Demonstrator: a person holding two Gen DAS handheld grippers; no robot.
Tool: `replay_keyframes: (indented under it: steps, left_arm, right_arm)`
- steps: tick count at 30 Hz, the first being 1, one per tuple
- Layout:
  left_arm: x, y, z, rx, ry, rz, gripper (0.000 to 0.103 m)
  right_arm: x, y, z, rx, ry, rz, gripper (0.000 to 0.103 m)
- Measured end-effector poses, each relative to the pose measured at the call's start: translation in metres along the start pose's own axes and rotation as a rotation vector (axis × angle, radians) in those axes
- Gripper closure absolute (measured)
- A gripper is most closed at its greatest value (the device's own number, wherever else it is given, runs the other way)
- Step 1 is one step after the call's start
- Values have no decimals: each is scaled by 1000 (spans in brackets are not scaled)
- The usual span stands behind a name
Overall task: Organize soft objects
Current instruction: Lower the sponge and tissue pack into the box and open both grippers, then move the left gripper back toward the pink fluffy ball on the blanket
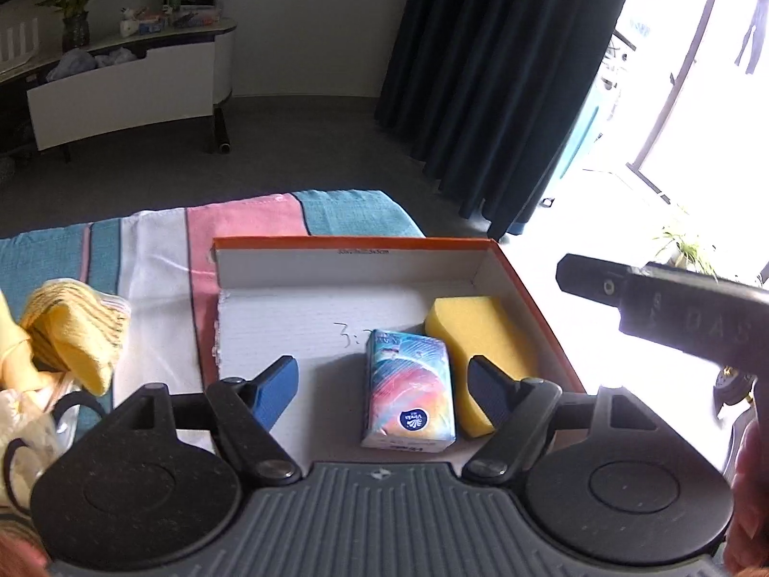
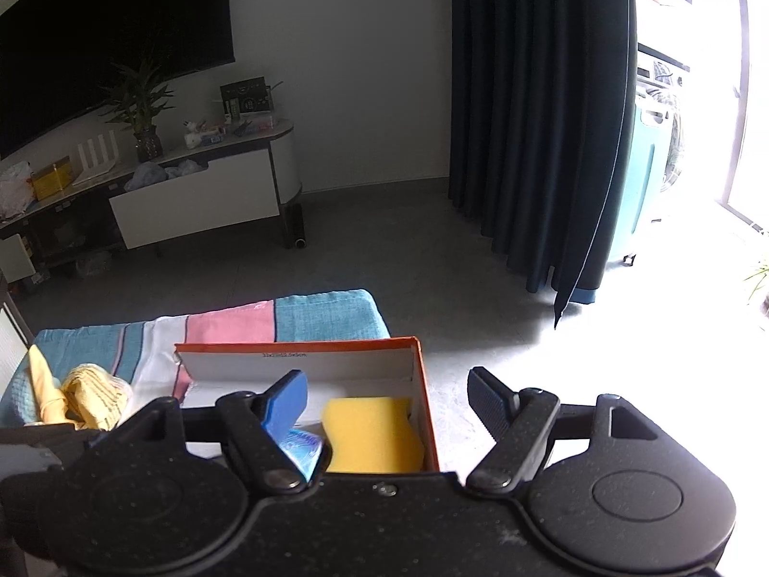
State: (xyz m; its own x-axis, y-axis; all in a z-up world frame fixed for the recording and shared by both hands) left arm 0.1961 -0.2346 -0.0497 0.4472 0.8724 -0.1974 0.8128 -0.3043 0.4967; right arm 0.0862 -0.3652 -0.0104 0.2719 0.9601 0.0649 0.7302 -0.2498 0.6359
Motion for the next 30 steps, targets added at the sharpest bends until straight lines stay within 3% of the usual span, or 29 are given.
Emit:
replay_keyframes:
  steps: [9, 17, 30]
  left_arm:
    - [17, -10, -35, -28, 80, -46, 12]
    - [34, -28, -54, -24, 147, -81, 9]
    - [61, -54, -82, -44, 183, -133, 7]
  right_arm:
    - [11, -16, -18, -2, 13, -7, 16]
    - [31, -31, -28, 10, 42, -33, 16]
    - [71, -47, -35, 34, 96, -93, 16]
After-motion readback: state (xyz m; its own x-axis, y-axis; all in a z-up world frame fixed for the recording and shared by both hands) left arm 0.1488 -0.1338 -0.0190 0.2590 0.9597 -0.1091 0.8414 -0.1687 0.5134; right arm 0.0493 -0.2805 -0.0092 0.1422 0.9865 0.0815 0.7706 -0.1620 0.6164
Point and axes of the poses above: each gripper's, at about its wrist camera, not at the fingertips, and z roughly the way its jaws point, x to its left, y to its top, the point moved 5 cm from there along z, roughly the way its jaws point, and after that the axes turned 13 degrees about x, right-handed, at the moved point
